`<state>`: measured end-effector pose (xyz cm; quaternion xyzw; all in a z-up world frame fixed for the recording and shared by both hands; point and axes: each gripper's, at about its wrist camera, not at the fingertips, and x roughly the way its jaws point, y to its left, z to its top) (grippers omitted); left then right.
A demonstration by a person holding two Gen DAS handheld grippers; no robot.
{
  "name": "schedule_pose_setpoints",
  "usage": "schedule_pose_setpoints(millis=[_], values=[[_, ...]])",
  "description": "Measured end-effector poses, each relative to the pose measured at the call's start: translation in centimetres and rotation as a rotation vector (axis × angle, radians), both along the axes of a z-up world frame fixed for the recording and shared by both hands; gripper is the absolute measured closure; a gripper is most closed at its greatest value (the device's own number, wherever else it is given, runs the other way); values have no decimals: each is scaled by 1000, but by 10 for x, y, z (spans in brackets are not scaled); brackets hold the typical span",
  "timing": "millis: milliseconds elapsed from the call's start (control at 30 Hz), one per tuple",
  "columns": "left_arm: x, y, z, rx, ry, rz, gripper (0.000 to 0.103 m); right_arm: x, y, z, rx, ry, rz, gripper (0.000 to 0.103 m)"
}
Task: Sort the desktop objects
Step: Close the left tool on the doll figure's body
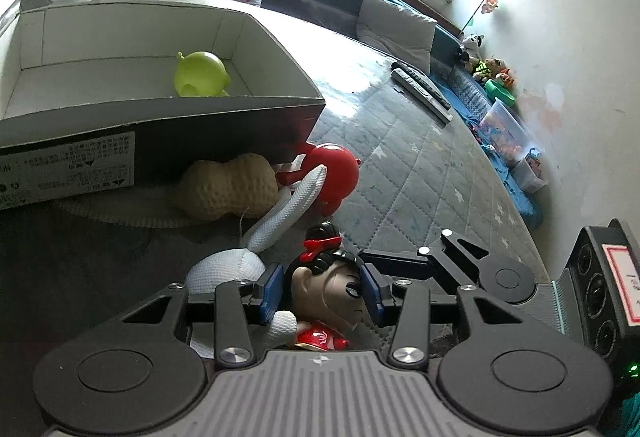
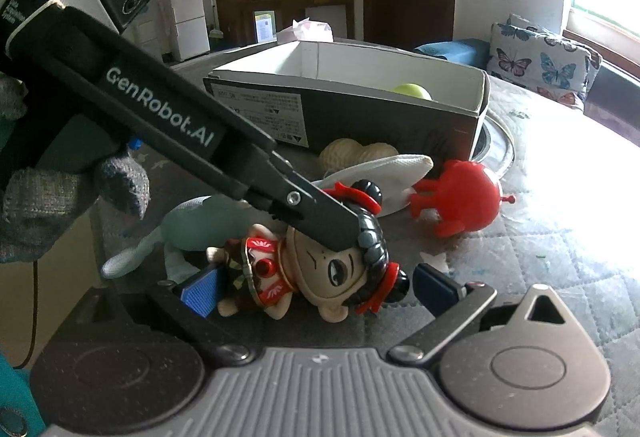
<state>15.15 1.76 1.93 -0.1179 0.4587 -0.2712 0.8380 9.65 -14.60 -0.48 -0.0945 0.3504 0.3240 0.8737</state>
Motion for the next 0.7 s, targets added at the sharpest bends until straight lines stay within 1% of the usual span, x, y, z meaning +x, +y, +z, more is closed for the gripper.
schedule_pose_setpoints(millis=[100, 233, 300, 367, 600, 700], values=[[-1, -1, 0, 9, -7, -16, 57, 0, 0, -1, 5, 5, 3, 3], [2, 1, 1, 4, 21, -31, 57, 1, 1, -2, 11, 12, 7, 3], [2, 2, 0, 1, 27, -34, 56, 1, 1, -3, 14, 15, 9, 5], [1, 1, 1, 9, 24, -45, 56, 1, 1, -3, 18, 19, 11, 7], [-4, -3, 1, 27, 3, -51, 55, 2, 1, -4, 26, 25, 3, 8], [-5, -5, 2, 47, -3, -69, 55, 2, 1, -3, 23, 21, 4, 8]])
